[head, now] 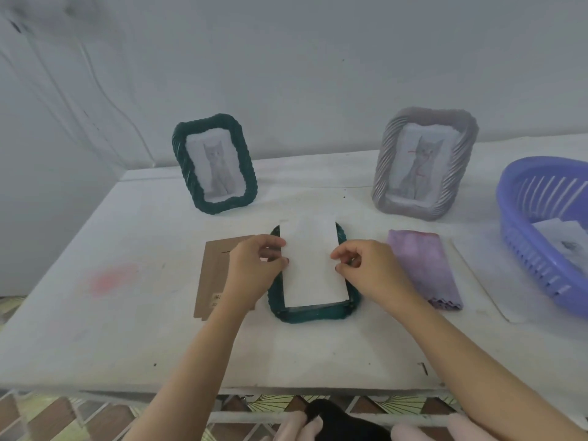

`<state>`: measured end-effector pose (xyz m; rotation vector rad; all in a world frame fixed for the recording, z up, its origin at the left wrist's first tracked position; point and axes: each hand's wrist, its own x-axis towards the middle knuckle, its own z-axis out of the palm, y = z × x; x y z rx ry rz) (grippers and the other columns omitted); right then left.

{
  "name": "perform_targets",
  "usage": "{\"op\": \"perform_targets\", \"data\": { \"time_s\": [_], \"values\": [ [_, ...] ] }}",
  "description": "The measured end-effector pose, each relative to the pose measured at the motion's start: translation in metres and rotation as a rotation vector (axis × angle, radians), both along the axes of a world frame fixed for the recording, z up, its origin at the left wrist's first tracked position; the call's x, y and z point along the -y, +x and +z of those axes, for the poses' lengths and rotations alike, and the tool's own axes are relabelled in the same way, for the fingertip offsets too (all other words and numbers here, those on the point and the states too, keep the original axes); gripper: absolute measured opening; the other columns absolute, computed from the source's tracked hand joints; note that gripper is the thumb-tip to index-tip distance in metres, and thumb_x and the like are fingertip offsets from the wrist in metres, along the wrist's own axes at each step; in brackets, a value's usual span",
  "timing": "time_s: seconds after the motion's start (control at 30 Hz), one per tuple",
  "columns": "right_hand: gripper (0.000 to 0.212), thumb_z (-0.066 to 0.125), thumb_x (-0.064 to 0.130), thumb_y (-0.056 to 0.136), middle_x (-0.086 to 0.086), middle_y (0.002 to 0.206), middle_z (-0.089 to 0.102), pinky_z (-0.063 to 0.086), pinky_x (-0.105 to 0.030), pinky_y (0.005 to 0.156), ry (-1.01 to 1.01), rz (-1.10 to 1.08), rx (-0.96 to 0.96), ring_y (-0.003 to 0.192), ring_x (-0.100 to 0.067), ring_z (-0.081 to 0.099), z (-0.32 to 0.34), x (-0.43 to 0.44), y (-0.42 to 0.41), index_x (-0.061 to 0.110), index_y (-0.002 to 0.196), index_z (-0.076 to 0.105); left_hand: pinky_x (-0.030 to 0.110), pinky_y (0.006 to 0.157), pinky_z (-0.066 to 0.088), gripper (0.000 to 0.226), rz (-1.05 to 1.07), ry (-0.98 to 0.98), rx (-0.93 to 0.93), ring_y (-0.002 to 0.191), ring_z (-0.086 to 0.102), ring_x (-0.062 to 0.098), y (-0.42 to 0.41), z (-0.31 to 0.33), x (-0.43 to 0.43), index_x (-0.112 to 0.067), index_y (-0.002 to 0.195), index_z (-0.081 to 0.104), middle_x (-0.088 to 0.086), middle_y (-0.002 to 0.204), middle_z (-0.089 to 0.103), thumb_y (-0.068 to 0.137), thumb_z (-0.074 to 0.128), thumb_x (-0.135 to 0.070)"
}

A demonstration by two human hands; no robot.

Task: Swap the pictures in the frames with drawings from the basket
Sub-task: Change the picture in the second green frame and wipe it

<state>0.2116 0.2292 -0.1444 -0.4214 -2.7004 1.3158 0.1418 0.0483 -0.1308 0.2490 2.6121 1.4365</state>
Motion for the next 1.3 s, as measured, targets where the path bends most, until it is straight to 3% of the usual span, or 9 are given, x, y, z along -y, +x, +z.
{"op": "perform_targets", "data": {
  "time_s": [0.2,0.3,0.37,0.5,0.63,0.9,1.07,1.2,1.3],
  "values": [
    [0.021,0.063,0.009,0.080,0.012,0.078,0.059,0.035,-0.005,0.060,0.096,0.023,0.017,0.064,0.003,0.049,-0.004,0.000,0.003,0.020,0.098,0.069,0.009,0.061,0.043,0.026,-0.076,-0.094,-0.027,0.071,0.059,0.007,0.003,-0.008,0.000,-0.023,0.097,0.064,-0.005,0.081,0.062,0.081,0.062,-0.003],
    [0.022,0.065,0.013,0.080,0.009,0.087,0.059,0.036,-0.011,0.064,0.126,0.052,0.008,0.066,0.005,0.045,-0.003,0.000,0.003,0.020,0.100,0.068,0.015,0.058,0.045,0.026,-0.078,-0.147,-0.072,0.071,0.056,0.006,0.003,-0.008,0.002,-0.021,0.099,0.065,-0.004,0.084,0.061,0.082,0.059,-0.003],
    [0.023,0.065,0.015,0.080,0.009,0.088,0.054,0.036,-0.016,0.068,0.151,0.061,0.003,0.067,0.005,0.044,-0.004,0.000,0.004,0.020,0.103,0.066,0.020,0.073,0.046,0.025,-0.101,-0.211,-0.141,0.082,0.055,0.008,0.004,-0.010,0.004,-0.018,0.102,0.066,-0.002,0.096,0.062,0.082,0.060,-0.005],
    [0.030,0.062,0.022,0.083,0.005,0.098,0.058,0.038,-0.022,0.072,0.202,0.041,-0.031,0.074,-0.005,0.042,-0.007,0.002,0.006,0.022,0.113,0.061,0.020,0.094,0.024,0.032,-0.079,-0.356,-0.334,0.119,0.046,0.021,0.012,-0.013,0.006,-0.015,0.115,0.062,0.002,0.120,0.060,0.083,0.064,-0.019],
    [0.036,0.059,0.025,0.084,0.006,0.110,0.062,0.040,-0.026,0.077,0.233,0.037,-0.028,0.087,-0.007,0.040,-0.009,0.006,0.009,0.026,0.120,0.056,0.038,0.109,0.027,0.053,-0.082,-0.365,-0.188,0.135,0.032,0.024,0.019,-0.013,0.009,-0.024,0.134,0.045,0.005,0.138,0.048,0.084,0.063,-0.032],
    [0.037,0.058,0.027,0.085,0.012,0.116,0.061,0.045,-0.033,0.085,0.268,0.036,-0.010,0.105,-0.014,0.046,-0.007,0.010,0.011,0.027,0.122,0.055,0.031,0.110,0.026,0.055,-0.118,-0.272,-0.124,0.137,0.031,0.015,0.020,-0.016,0.013,-0.026,0.136,0.043,-0.002,0.145,0.041,0.085,0.063,-0.029],
    [0.035,0.058,0.029,0.085,0.011,0.115,0.061,0.045,-0.031,0.084,0.319,0.025,-0.021,0.105,-0.015,0.047,-0.009,0.013,0.012,0.027,0.120,0.056,0.032,0.115,0.020,0.050,-0.162,-0.336,-0.185,0.139,0.028,0.012,0.015,-0.025,0.016,-0.027,0.135,0.045,0.000,0.143,0.044,0.087,0.059,-0.032],
    [0.036,0.057,0.027,0.085,0.007,0.116,0.060,0.041,-0.027,0.084,0.332,0.032,-0.021,0.105,-0.016,0.047,-0.011,0.014,0.012,0.025,0.121,0.056,0.039,0.113,0.027,0.047,-0.158,-0.320,-0.182,0.137,0.032,0.014,0.011,-0.031,0.017,-0.028,0.132,0.048,0.003,0.139,0.049,0.087,0.059,-0.032],
    [0.035,0.056,0.024,0.085,0.005,0.113,0.061,0.037,-0.024,0.082,0.333,0.020,-0.037,0.104,-0.017,0.047,-0.012,0.015,0.013,0.024,0.120,0.057,0.032,0.110,0.028,0.046,-0.160,-0.299,-0.204,0.135,0.034,0.016,0.011,-0.031,0.016,-0.029,0.131,0.050,0.001,0.137,0.051,0.087,0.059,-0.030]
  ]
}}
